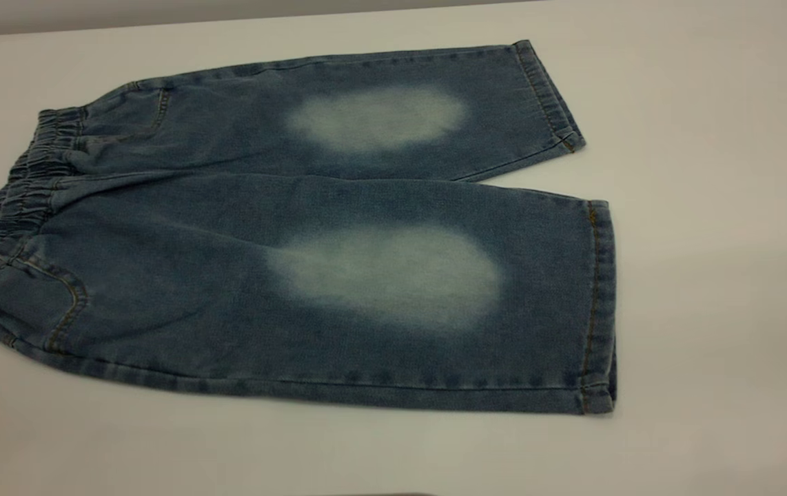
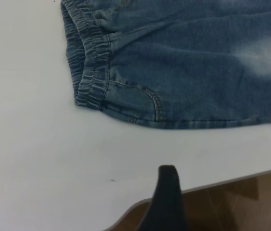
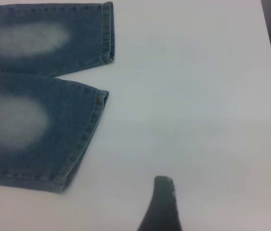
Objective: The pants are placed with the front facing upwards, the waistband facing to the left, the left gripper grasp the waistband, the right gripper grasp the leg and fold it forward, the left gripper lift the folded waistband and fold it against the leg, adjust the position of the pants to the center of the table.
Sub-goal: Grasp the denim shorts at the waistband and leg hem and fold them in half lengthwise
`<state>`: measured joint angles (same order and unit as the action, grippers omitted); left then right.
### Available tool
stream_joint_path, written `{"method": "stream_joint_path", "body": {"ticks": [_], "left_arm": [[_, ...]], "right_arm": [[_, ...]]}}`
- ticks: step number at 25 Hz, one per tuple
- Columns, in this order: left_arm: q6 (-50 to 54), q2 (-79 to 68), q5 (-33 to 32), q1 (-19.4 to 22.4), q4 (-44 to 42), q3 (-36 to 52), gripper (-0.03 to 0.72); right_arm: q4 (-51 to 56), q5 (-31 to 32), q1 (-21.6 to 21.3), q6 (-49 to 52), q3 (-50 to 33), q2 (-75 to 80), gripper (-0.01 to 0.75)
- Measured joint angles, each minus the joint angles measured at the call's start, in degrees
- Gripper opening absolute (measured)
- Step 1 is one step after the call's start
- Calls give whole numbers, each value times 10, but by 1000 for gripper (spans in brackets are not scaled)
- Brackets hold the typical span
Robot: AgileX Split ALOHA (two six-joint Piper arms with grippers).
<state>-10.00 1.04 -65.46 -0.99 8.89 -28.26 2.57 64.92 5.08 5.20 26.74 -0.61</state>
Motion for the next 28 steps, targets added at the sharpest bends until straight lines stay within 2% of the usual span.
{"method": "stream_joint_path", "body": {"ticks": [20,24,28], "left_arm": [[18,0,3,0,-7,0,557],[100,-18,27,0,-50,-11,536],[127,-120,70,0,-70,-42,521]], "right_arm": [[19,-1,0,-10,2,6,525],[54,-8,0,-24,18,67,521],[101,-49,0,-42,22,178,521]]}}
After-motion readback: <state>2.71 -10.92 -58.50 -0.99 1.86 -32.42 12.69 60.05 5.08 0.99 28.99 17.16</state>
